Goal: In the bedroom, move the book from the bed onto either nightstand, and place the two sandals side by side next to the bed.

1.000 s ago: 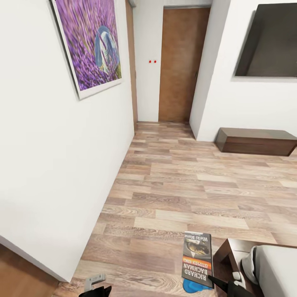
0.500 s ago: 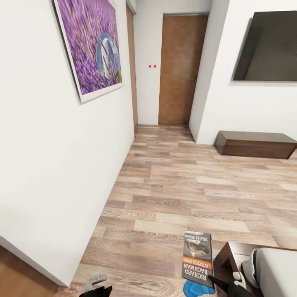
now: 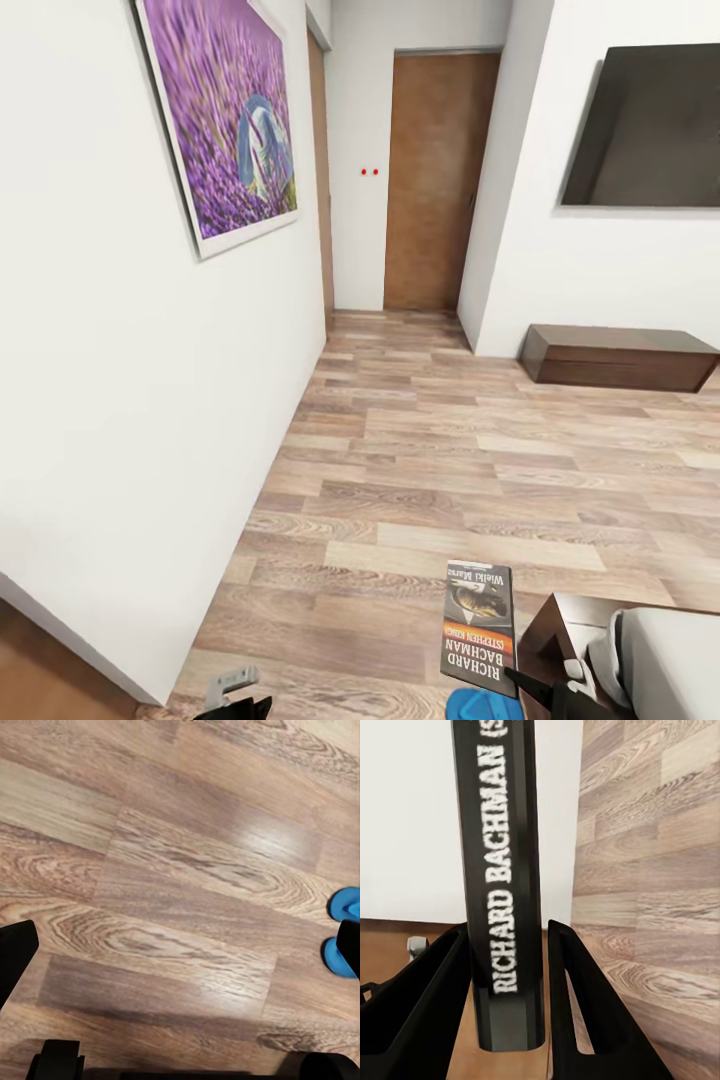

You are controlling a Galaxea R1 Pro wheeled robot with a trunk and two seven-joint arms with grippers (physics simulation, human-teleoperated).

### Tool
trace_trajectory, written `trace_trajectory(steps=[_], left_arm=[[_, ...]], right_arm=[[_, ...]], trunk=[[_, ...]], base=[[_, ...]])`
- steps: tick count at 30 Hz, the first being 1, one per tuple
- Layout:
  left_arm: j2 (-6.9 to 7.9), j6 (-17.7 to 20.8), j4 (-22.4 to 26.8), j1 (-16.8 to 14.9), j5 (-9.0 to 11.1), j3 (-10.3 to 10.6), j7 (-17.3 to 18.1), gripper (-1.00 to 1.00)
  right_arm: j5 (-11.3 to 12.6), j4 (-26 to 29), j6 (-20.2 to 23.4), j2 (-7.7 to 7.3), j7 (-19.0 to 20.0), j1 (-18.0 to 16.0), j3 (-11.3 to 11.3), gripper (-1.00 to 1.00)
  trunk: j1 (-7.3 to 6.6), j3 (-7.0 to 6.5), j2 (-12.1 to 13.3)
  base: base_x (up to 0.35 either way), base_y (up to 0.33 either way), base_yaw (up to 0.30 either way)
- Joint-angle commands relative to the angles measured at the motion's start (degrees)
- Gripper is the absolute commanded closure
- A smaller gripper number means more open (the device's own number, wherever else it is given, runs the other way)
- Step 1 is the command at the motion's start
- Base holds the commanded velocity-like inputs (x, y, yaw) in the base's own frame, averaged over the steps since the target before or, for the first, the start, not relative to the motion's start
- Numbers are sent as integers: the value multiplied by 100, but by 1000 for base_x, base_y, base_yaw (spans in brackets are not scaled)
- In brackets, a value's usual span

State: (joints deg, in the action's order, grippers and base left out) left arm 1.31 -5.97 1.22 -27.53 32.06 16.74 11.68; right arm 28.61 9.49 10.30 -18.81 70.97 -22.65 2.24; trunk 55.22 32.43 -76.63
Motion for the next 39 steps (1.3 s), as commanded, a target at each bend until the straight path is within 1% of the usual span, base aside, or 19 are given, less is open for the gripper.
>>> trace_trajectory(steps=[1, 39], left_arm=[[1, -18, -7, -3, 55, 49, 22, -100], [1, -18, -7, 2, 55, 49, 22, -100]], right_arm=[[0, 0, 60, 0, 20, -3, 22, 100], [1, 0, 60, 0, 22, -3, 22, 100]], trunk=[[0, -4, -3], [0, -357, -3]], base=[[0, 0, 0], [0, 0, 0]])
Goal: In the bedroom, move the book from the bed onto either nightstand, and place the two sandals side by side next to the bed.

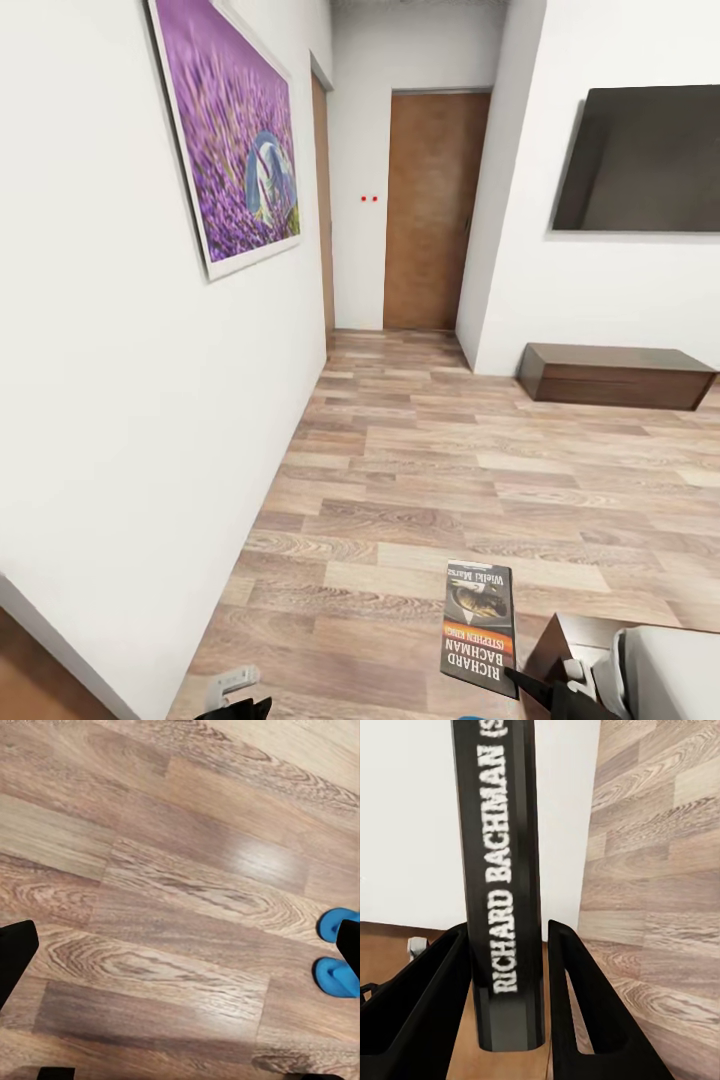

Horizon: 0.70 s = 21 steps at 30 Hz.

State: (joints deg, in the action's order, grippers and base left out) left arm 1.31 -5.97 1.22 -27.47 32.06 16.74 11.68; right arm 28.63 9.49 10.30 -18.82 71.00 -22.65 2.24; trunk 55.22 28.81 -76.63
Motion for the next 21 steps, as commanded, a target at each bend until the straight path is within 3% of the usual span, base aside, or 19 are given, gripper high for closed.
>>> trace_trajectory(steps=[1, 21], left_arm=[[1, -18, -7, -4, 55, 49, 23, -100], [1, -18, -7, -4, 55, 49, 25, -100]], right_arm=[[-2, 0, 60, 0, 19, -3, 22, 100], [-3, 0, 60, -2, 19, -3, 22, 100]], trunk=[[0, -4, -3], [0, -189, -3]], base=[[0, 0, 0], [0, 0, 0]])
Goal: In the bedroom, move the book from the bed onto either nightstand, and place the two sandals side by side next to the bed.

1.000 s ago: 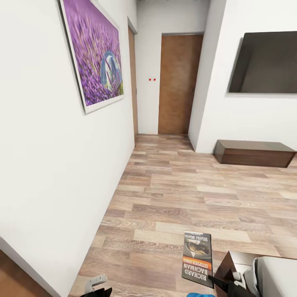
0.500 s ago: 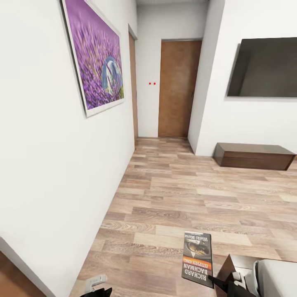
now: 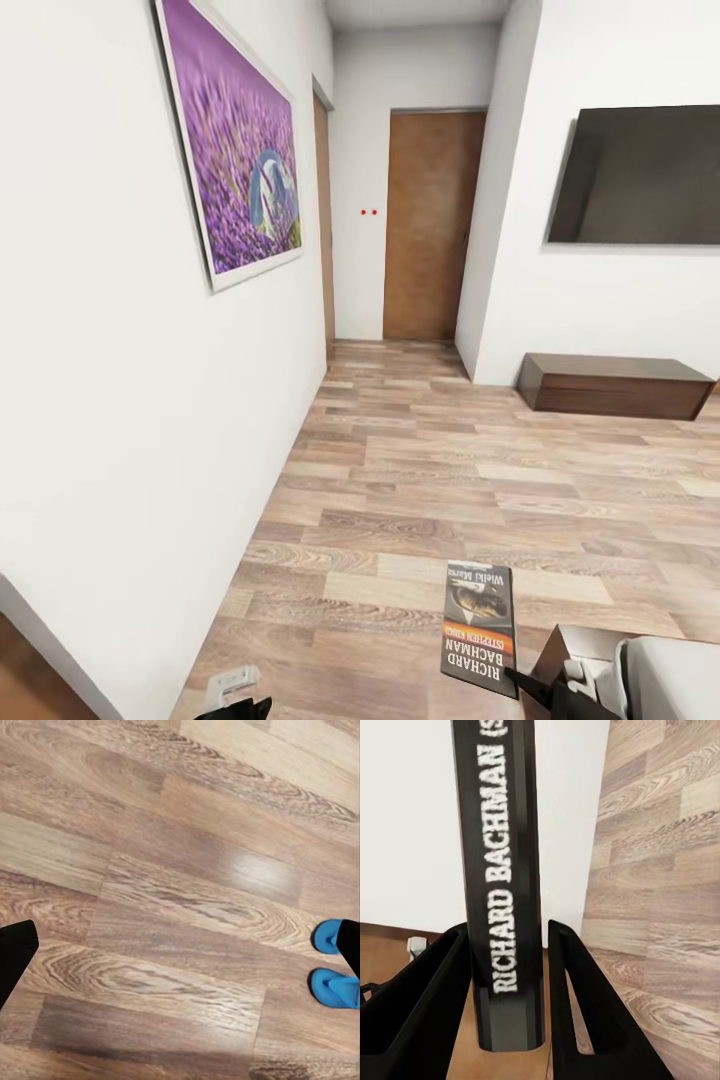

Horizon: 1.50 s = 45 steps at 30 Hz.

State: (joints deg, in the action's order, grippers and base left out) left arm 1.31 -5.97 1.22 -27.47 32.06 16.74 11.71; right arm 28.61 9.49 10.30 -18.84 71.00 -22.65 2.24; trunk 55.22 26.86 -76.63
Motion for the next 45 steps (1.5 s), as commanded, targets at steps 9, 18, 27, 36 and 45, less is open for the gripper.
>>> trace_trajectory(steps=[9, 18, 27, 36, 45], left_arm=[[1, -18, -7, -4, 55, 49, 20, -100], [1, -18, -7, -4, 55, 49, 21, -100], [1, -18, -7, -4, 55, 49, 21, -100], [1, -18, -7, -4, 55, 49, 21, -100], [1, -18, -7, -4, 47, 49, 23, -100]], right_arm=[[-1, 0, 60, 3, 19, -3, 22, 100], [0, 0, 60, 3, 19, -3, 22, 100], [-1, 0, 60, 3, 19, -3, 22, 100], [-4, 0, 56, 12, 16, -3, 8, 100], [-5, -7, 51, 20, 11, -3, 5, 100]], trunk=[[0, -78, -3], [0, -161, -3], [0, -226, -3], [0, -235, -3], [0, -236, -3]], base=[[0, 0, 0], [0, 0, 0], [0, 0, 0], [0, 0, 0], [0, 0, 0]])
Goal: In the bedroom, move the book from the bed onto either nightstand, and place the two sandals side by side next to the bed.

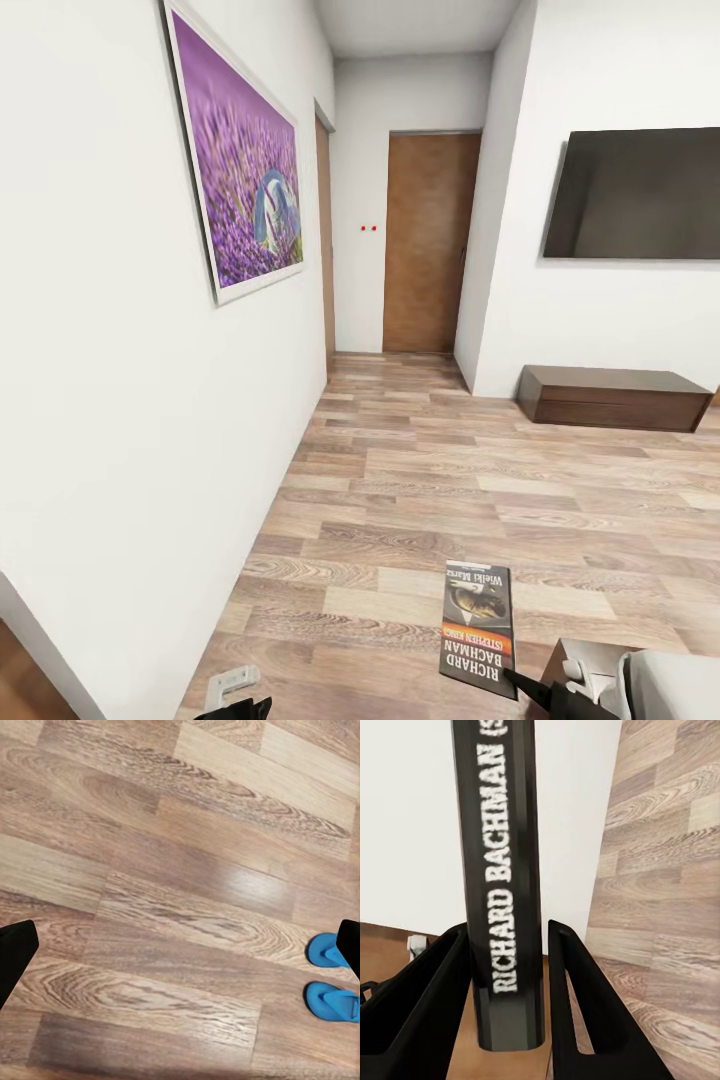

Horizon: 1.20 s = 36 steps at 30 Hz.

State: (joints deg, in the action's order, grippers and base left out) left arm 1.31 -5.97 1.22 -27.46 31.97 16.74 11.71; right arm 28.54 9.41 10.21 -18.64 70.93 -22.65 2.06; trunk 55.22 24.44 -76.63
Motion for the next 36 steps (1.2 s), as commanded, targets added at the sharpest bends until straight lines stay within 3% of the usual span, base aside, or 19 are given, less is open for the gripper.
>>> trace_trajectory(steps=[1, 18, 36], left_arm=[[1, -18, -7, -5, 55, 48, 23, -100], [9, -18, -1, -5, 55, 40, 24, -100], [10, -18, 1, -5, 55, 39, 22, -100]], right_arm=[[3, 0, 60, 0, 19, -3, 23, 100], [8, -1, 60, 1, 18, -3, 26, 100], [9, -1, 60, 1, 18, -3, 25, 100]], trunk=[[0, 6, -4], [0, 6, -4], [0, 6, -4]], base=[[0, 0, 0], [5, 5, 0], [144, 137, 0]])
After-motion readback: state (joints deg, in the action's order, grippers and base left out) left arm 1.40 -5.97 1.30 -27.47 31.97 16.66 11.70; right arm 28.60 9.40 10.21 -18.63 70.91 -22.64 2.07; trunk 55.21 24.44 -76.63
